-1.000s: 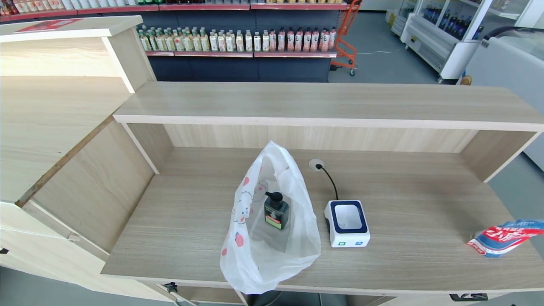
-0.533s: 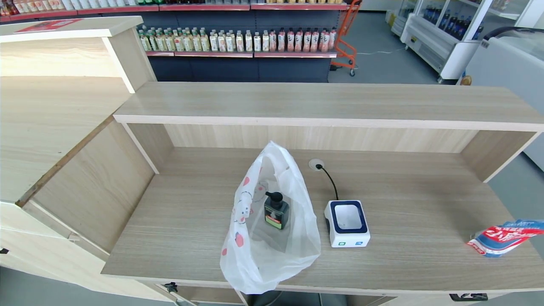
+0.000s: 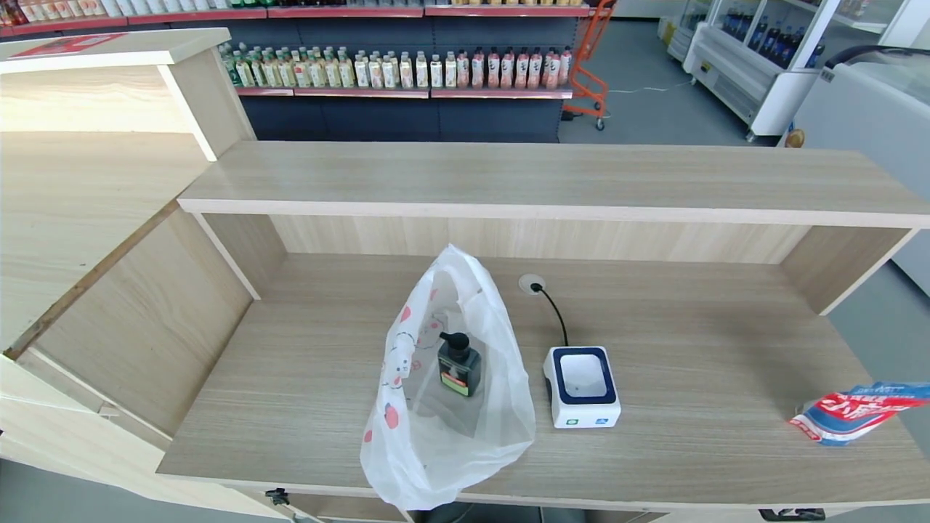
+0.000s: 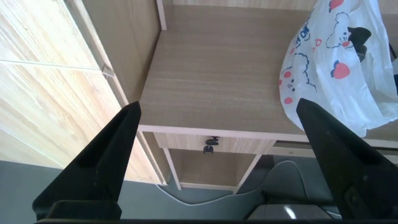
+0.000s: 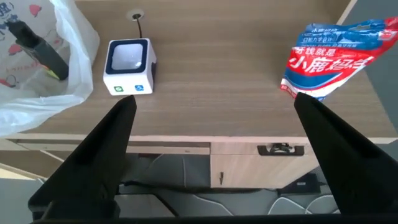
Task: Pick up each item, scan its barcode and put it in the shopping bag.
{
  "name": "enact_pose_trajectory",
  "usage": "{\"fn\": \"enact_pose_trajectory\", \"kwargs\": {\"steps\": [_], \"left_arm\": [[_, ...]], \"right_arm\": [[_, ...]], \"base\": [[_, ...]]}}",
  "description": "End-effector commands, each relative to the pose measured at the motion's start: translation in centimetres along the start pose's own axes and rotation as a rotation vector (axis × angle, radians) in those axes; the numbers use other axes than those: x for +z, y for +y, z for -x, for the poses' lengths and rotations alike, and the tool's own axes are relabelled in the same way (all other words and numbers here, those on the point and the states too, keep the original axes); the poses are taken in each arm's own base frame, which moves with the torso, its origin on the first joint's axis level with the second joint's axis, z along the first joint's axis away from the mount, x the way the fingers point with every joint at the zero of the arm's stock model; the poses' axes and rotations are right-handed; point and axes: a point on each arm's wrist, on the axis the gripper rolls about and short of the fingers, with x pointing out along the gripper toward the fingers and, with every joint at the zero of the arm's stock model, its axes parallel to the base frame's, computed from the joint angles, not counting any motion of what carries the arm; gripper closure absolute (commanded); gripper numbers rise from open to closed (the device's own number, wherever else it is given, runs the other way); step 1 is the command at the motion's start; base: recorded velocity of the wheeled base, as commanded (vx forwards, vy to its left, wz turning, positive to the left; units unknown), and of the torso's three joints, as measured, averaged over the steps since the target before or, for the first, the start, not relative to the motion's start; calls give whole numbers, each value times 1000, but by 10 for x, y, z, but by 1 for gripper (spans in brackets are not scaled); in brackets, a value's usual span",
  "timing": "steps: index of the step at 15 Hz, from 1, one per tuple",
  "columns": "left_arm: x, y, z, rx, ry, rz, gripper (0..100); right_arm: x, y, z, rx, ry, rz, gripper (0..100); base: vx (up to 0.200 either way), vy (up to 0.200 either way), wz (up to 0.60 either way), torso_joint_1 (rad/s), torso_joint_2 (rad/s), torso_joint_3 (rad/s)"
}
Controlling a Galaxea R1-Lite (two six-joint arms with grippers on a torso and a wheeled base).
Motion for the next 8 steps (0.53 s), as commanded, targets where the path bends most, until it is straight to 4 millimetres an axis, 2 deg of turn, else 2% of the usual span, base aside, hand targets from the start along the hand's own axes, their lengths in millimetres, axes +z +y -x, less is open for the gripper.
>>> {"fn": "enact_pose_trajectory", "kwargs": {"steps": [1, 4, 8], "left_arm": [[0, 0, 0, 0, 0, 0, 0], [0, 0, 0, 0, 0, 1, 0], [0, 0, 0, 0, 0, 0, 0]], "right_arm": [[0, 0, 0, 0, 5, 1, 0], [0, 0, 0, 0, 5, -1, 0], [0, 0, 0, 0, 5, -2, 0]], "base": [[0, -200, 0, 7, 2, 7], [0, -200, 0, 2, -1, 1], [0, 0, 0, 0, 0, 0]]}}
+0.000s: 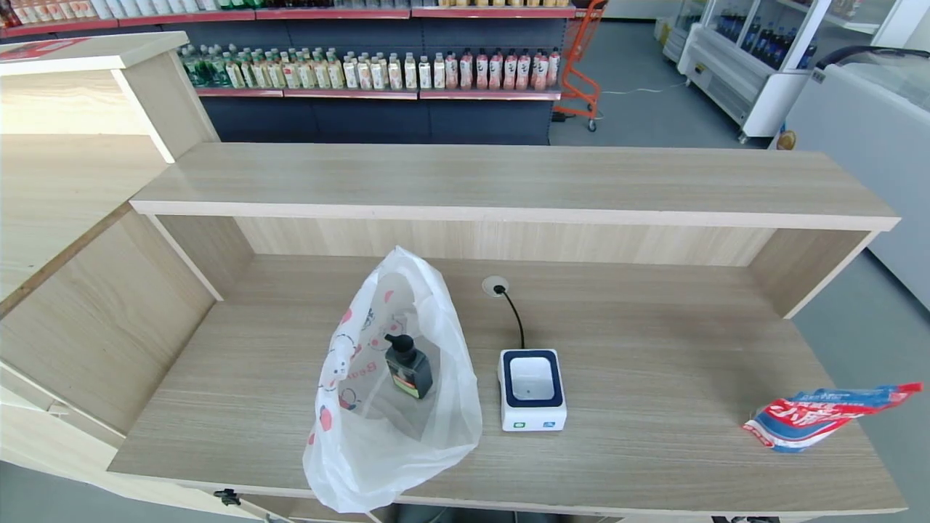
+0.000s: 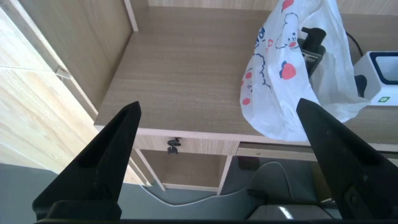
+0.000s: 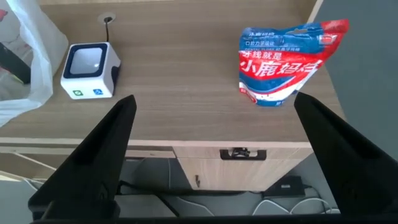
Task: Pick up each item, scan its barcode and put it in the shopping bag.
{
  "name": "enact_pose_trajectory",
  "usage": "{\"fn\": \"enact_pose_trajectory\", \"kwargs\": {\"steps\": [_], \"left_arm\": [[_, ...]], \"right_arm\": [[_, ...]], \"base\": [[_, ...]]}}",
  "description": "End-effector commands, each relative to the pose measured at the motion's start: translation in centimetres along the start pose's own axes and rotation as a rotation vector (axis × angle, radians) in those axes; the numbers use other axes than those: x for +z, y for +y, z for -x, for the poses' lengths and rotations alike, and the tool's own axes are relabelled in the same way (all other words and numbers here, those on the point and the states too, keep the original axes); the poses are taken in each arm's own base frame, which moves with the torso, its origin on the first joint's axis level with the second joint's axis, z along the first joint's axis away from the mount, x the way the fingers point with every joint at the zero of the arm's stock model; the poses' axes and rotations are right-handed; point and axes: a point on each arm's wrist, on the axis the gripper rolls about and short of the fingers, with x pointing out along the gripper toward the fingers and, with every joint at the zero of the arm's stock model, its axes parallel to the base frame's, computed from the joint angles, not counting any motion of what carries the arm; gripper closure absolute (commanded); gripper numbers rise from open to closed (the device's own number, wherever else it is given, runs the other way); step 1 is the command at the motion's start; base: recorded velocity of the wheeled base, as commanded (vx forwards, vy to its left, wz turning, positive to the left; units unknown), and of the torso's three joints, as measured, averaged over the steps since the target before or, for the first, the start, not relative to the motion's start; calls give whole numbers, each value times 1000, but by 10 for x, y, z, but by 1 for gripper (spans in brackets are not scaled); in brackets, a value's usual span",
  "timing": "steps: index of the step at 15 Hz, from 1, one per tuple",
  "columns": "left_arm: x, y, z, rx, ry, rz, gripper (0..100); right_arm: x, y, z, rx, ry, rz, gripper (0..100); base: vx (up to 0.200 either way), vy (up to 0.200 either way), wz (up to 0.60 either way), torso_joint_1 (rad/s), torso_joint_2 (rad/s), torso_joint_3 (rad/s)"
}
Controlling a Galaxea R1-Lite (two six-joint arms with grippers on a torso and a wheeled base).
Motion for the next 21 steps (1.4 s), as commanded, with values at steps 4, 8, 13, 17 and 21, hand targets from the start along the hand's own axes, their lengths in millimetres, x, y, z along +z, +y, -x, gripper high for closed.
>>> {"fn": "enact_pose_trajectory", "kwargs": {"steps": [4, 8, 13, 17, 21], "left_arm": [[0, 0, 0, 1, -1, 0, 0], [0, 0, 0, 1, -1, -2, 0], [0, 0, 0, 1, -1, -3, 0], [0, 0, 0, 1, -1, 0, 0], [0, 0, 0, 1, -1, 0, 0]], "right_arm": [[0, 0, 0, 1, 4, 0, 0], [0, 0, 0, 1, 4, 0, 0], [0, 0, 0, -1, 4, -6, 0], [72, 0, -4, 35, 36, -76, 0], [196, -6, -104, -168, 348, -766, 0]], "base": [[-200, 0, 0, 9, 6, 1], [-50, 0, 0, 1, 2, 2], [0, -200, 0, 7, 4, 3], [0, -200, 0, 4, 1, 4], [0, -50, 0, -1, 2, 1]]}}
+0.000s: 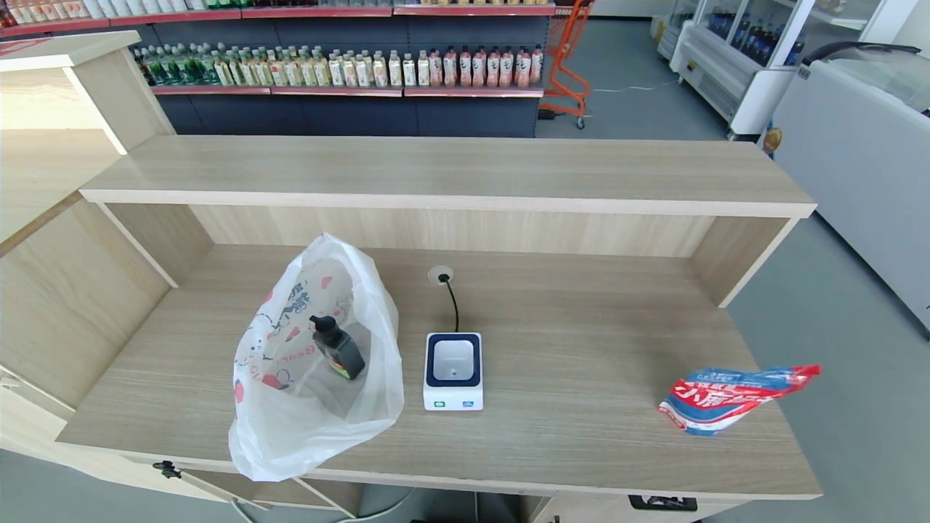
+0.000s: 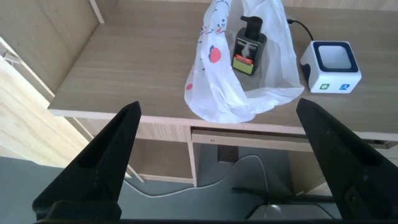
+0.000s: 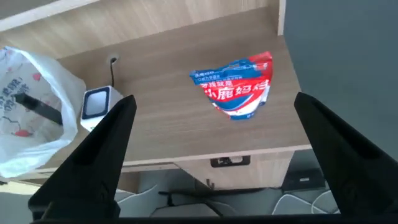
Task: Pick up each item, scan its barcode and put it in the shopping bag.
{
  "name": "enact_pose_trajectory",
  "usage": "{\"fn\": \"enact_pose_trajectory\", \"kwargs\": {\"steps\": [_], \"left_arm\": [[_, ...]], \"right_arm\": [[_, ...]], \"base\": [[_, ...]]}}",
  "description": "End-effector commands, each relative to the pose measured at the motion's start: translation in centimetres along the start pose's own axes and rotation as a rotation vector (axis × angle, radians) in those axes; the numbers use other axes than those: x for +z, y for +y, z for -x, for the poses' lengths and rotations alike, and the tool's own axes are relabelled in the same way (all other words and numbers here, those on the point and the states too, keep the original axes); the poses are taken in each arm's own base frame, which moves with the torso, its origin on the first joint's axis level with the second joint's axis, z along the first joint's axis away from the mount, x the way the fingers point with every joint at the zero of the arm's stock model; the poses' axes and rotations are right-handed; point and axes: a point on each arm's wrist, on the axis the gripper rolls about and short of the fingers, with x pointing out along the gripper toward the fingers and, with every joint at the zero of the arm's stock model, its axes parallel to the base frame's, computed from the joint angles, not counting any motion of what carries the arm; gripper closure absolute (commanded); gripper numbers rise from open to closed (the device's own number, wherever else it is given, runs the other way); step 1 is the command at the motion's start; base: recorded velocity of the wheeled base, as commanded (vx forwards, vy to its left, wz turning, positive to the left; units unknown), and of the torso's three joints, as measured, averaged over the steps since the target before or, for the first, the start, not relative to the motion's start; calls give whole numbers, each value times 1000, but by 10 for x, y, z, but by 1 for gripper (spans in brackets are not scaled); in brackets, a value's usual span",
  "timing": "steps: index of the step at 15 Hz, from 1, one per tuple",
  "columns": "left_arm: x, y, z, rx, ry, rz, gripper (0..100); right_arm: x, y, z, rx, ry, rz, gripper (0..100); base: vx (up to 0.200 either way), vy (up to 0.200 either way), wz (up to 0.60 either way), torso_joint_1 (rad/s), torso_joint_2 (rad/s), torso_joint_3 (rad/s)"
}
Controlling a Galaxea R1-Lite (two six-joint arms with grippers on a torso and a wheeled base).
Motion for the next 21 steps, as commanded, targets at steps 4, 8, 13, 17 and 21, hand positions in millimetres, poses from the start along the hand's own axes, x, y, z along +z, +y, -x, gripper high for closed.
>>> {"fn": "enact_pose_trajectory", "kwargs": {"steps": [4, 8, 13, 17, 21], "left_arm": [[0, 0, 0, 0, 0, 0, 0], [0, 0, 0, 0, 0, 0, 0], [0, 0, 0, 0, 0, 0, 0], [0, 0, 0, 0, 0, 0, 0], [0, 0, 0, 0, 0, 0, 0]], "right_arm": [[62, 9, -174, -587, 449, -791, 0], [30, -7, -218, -723, 504, -811, 0], [-7, -24, -275, -778, 544, -795, 0], [-39, -35, -310, -755, 581, -723, 0], [-63, -29, -335, -678, 599, -667, 0]], "base": [[0, 0, 0, 0, 0, 0], [0, 0, 0, 0, 0, 0], [0, 0, 0, 0, 0, 0], [0, 0, 0, 0, 0, 0], [0, 0, 0, 0, 0, 0]]}}
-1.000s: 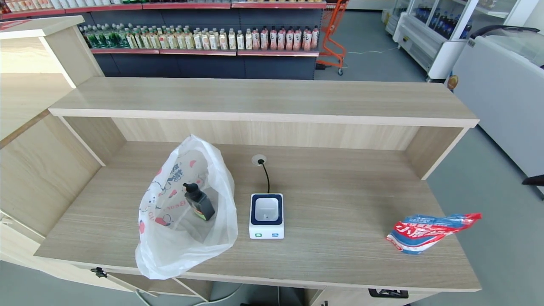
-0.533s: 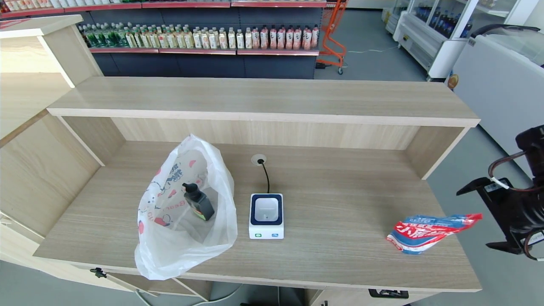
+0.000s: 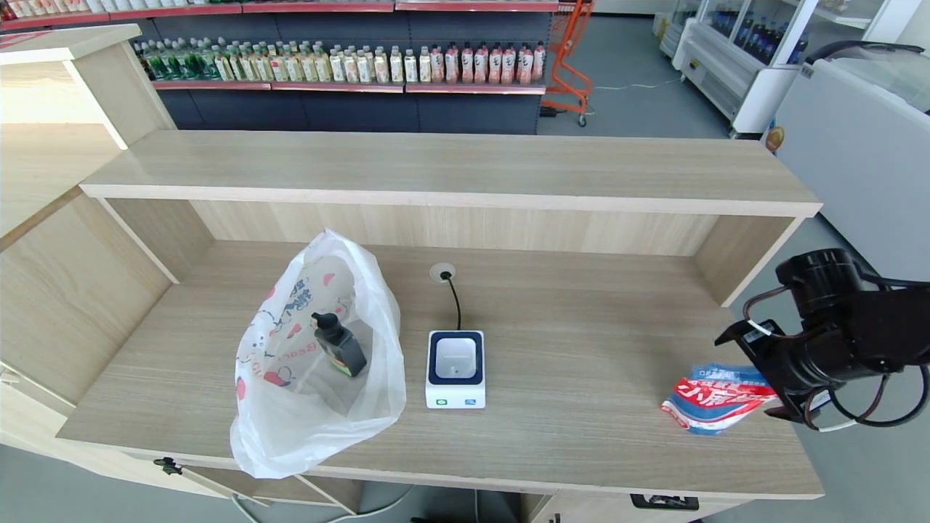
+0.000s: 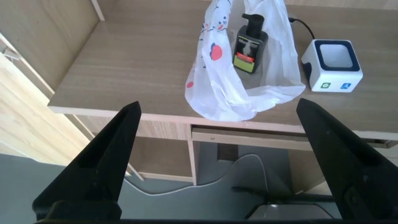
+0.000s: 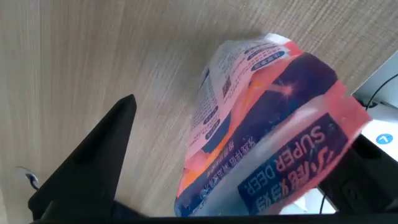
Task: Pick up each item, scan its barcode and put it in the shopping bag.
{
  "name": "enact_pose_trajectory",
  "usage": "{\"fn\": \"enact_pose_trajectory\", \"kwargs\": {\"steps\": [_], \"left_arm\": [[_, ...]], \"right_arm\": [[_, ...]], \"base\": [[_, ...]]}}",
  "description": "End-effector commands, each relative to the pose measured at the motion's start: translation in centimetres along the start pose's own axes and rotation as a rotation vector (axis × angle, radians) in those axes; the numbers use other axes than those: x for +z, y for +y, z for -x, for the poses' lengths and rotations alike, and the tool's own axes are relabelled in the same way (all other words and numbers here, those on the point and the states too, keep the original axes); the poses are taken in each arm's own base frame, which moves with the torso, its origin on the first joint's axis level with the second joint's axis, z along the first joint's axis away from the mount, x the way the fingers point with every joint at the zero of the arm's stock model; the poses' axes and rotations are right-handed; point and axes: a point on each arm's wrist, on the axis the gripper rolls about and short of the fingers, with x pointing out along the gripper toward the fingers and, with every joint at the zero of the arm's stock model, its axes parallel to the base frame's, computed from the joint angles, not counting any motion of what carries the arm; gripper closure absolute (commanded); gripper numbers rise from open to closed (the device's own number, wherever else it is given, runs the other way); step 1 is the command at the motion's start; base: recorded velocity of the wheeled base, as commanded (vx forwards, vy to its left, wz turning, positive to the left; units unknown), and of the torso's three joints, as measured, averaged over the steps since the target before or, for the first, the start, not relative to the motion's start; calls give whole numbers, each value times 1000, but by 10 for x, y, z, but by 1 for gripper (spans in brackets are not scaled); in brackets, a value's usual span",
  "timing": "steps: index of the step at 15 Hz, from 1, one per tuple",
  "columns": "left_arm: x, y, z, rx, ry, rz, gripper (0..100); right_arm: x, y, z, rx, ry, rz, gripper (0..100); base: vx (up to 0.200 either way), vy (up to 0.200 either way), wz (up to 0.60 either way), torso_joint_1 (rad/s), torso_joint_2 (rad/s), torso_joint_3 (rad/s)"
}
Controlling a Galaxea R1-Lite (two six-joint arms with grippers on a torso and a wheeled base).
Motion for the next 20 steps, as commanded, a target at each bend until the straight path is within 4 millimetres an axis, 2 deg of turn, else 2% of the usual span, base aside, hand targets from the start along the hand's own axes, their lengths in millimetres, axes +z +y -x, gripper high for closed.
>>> {"fn": "enact_pose_trajectory", "kwargs": {"steps": [1, 4, 5, 11, 13, 14, 16, 17, 18, 19, 20], "left_arm": [[0, 0, 0, 0, 0, 0, 0], [0, 0, 0, 0, 0, 0, 0], [0, 0, 0, 0, 0, 0, 0], [0, 0, 0, 0, 0, 0, 0], [0, 0, 0, 0, 0, 0, 0], [0, 0, 0, 0, 0, 0, 0], [0, 0, 0, 0, 0, 0, 0], [0, 0, 0, 0, 0, 0, 0], [0, 0, 0, 0, 0, 0, 0], [0, 0, 0, 0, 0, 0, 0], [0, 0, 0, 0, 0, 0, 0]], "right_arm": [[-14, 3, -24, -20, 31, 35, 0], [-22, 5, -34, -24, 41, 57, 0], [-22, 4, -36, -22, 40, 70, 100], [-22, 3, -51, -11, 2, 317, 100], [-22, 4, -51, 3, -7, 382, 100], [-21, 9, -45, 45, -38, 456, 100], [-15, 18, -24, 122, -77, 502, 100], [-11, 23, 8, 285, -43, 562, 100], [-9, 24, 27, 422, 8, 593, 100], [-8, 20, 51, 603, 90, 668, 100], [-4, 11, 66, 737, 154, 742, 100]], "base": [[0, 0, 0, 0, 0, 0], [0, 0, 0, 0, 0, 0], [0, 0, 0, 0, 0, 0], [0, 0, 0, 0, 0, 0], [0, 0, 0, 0, 0, 0], [0, 0, 0, 0, 0, 0], [0, 0, 0, 0, 0, 0], [0, 0, 0, 0, 0, 0], [0, 0, 0, 0, 0, 0], [0, 0, 0, 0, 0, 0], [0, 0, 0, 0, 0, 0]]}}
